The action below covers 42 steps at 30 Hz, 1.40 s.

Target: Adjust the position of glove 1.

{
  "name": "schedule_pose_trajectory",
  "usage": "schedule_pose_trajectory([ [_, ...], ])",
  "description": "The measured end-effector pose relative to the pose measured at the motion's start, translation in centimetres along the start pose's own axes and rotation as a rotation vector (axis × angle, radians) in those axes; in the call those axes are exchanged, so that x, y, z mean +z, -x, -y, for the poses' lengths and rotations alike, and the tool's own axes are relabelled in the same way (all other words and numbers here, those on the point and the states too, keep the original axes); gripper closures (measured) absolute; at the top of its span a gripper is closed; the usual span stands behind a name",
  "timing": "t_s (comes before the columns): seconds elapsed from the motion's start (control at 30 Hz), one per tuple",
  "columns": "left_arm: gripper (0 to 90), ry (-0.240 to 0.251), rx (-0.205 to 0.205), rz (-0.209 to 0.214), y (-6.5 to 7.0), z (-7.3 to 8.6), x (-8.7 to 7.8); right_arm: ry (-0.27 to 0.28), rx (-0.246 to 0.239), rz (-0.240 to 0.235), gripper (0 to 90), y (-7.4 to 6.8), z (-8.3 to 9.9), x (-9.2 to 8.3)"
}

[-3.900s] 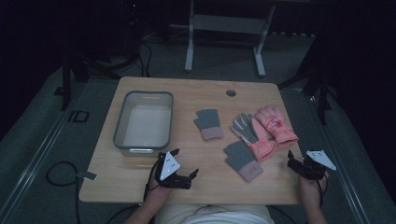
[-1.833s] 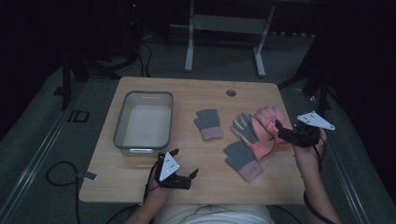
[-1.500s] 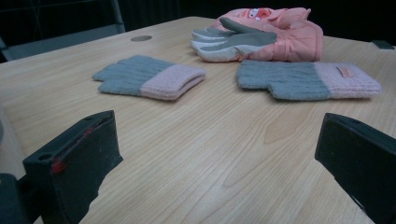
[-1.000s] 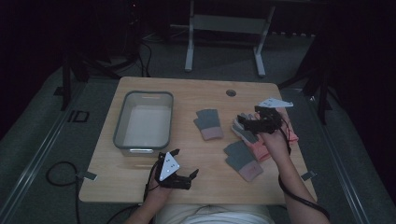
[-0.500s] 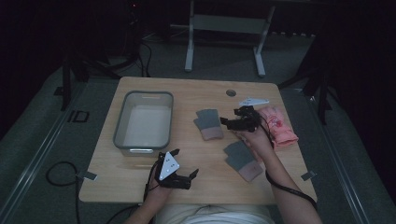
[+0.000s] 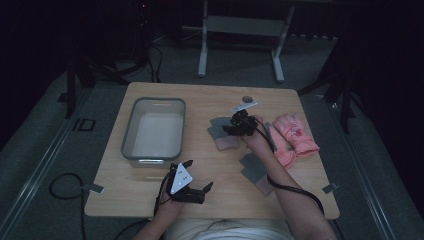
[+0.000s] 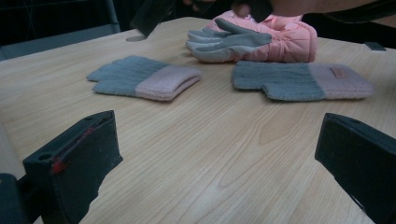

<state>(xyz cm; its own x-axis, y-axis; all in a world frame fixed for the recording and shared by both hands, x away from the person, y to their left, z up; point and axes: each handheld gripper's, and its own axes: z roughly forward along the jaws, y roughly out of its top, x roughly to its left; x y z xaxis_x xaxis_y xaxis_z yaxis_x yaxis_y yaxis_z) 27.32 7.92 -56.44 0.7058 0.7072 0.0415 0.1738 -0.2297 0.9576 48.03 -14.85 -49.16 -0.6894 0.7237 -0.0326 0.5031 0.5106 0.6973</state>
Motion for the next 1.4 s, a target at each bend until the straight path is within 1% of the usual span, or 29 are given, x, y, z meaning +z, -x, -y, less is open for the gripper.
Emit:
schedule_pose_trajectory([
  [0.1, 0.0, 0.002, -0.002, 0.003, -0.1, 0.0, 0.0, -0.035, 0.002, -0.001, 54.6, 0.3, -0.1, 1.3],
  [0.13, 0.0, 0.001, -0.002, 0.003, -0.1, 0.0, -0.1, -0.041, 0.003, -0.001, 54.6, 0.4, 0.0, 1.6],
  [0.17, 0.0, 0.001, -0.002, 0.003, -0.1, 0.0, -0.1, -0.041, 0.003, -0.001, 54.6, 0.4, 0.0, 1.6],
  [0.2, 0.0, 0.003, -0.003, 0.003, -0.1, 0.0, -0.1, -0.056, -0.004, -0.001, 54.3, 0.6, 0.0, 2.4],
  [0.23, 0.0, 0.003, -0.003, 0.003, -0.1, 0.0, -0.1, -0.056, -0.004, -0.001, 54.3, 0.6, 0.0, 2.4],
  [0.27, 0.0, 0.003, -0.001, 0.003, -0.1, 0.0, -0.1, -0.071, -0.005, 0.007, 52.4, 0.8, 0.0, 3.1],
  [0.4, 0.0, 0.004, -0.001, 0.004, 0.0, 0.0, -0.1, -0.083, -0.003, 0.011, 52.6, 1.0, 0.0, 3.9],
  [0.43, 0.0, 0.003, -0.002, 0.003, -0.1, 0.0, -0.1, -0.097, -0.005, 0.015, 53.1, 1.1, 0.0, 4.5],
  [0.5, 0.0, 0.004, -0.004, 0.005, -0.1, 0.0, -0.1, -0.108, -0.004, 0.017, 53.3, 1.3, 0.1, 5.0],
  [0.57, 0.0, 0.004, -0.005, 0.005, -0.1, 0.0, -0.1, -0.136, -0.004, 0.007, 54.6, 1.4, 0.4, 5.7],
  [0.6, 0.0, 0.004, -0.005, 0.005, -0.1, 0.0, -0.1, -0.136, -0.004, 0.007, 54.6, 1.4, 0.4, 5.7],
  [0.63, 0.0, 0.003, -0.005, 0.002, -0.1, 0.0, -0.1, -0.127, 0.007, -0.004, 57.0, 1.6, 0.7, 6.0],
  [0.67, 0.0, 0.003, -0.007, 0.001, -0.1, 0.0, -0.1, -0.125, 0.014, -0.003, 59.6, 1.6, 0.8, 6.1],
  [0.77, 0.0, 0.004, -0.008, -0.004, -0.1, 0.0, -0.1, -0.122, 0.002, 0.016, 69.1, 1.3, 0.7, 6.2],
  [0.83, 0.0, 0.007, -0.011, -0.005, -0.1, 0.0, -0.1, -0.123, 0.018, 0.027, 76.9, 1.1, 0.6, 6.3],
  [0.87, 0.0, 0.008, -0.013, -0.006, -0.1, 0.0, -0.1, -0.123, 0.018, 0.027, 76.9, 1.1, 0.6, 6.3],
  [0.9, 0.0, 0.005, -0.014, -0.007, -0.1, 0.0, -0.1, -0.122, 0.023, 0.034, 79.7, 0.8, 0.6, 6.3],
  [0.97, 0.0, 0.008, -0.018, -0.011, -0.1, 0.0, -0.1, -0.122, 0.06, 0.038, 81.3, 0.6, 0.5, 6.3],
  [1.0, 0.0, 0.008, -0.018, -0.011, -0.1, 0.0, -0.1, -0.122, 0.06, 0.038, 81.3, 0.6, 0.5, 6.3],
  [1.03, 0.0, 0.008, -0.019, -0.014, -0.2, 0.1, -0.2, -0.121, 0.089, 0.038, 83.3, 0.2, 0.3, 5.7],
  [1.07, 0.0, 0.012, -0.03, -0.019, -0.3, 0.1, -0.2, -0.113, 0.095, 0.036, 84.3, 0.0, 0.1, 5.3],
  [1.13, 0.0, 0.014, -0.041, -0.023, -0.5, 0.1, -0.2, -0.081, 0.129, 0.025, 84.5, -0.6, -0.3, 3.9],
  [1.17, 0.0, 0.016, -0.045, -0.025, -0.5, 0.1, -0.2, -0.066, 0.131, 0.028, 84.6, -1.1, -0.5, 3.0],
  [1.2, 0.0, 0.016, -0.045, -0.025, -0.5, 0.1, -0.2, -0.066, 0.131, 0.028, 84.6, -1.1, -0.5, 3.0],
  [1.23, 0.0, 0.017, -0.046, -0.025, -0.5, 0.1, -0.2, -0.019, 0.151, 0.032, 84.8, -2.0, -1.2, 0.9],
  [1.27, 0.0, 0.016, -0.044, -0.027, -0.5, 0.1, -0.2, -0.005, 0.154, 0.025, 84.8, -2.4, -1.4, 0.1],
  [1.33, 0.0, 0.012, -0.036, -0.03, -0.4, 0.1, -0.2, 0.041, 0.157, 0.039, 84.8, -3.4, -1.9, -1.9],
  [1.37, 0.0, 0.012, -0.036, -0.03, -0.4, 0.1, -0.2, 0.063, 0.16, 0.038, 84.8, -3.9, -2.1, -3.0],
  [1.4, 0.0, 0.014, -0.033, -0.032, -0.4, 0.1, -0.2, 0.095, 0.173, 0.047, 84.8, -4.4, -2.1, -4.1],
])
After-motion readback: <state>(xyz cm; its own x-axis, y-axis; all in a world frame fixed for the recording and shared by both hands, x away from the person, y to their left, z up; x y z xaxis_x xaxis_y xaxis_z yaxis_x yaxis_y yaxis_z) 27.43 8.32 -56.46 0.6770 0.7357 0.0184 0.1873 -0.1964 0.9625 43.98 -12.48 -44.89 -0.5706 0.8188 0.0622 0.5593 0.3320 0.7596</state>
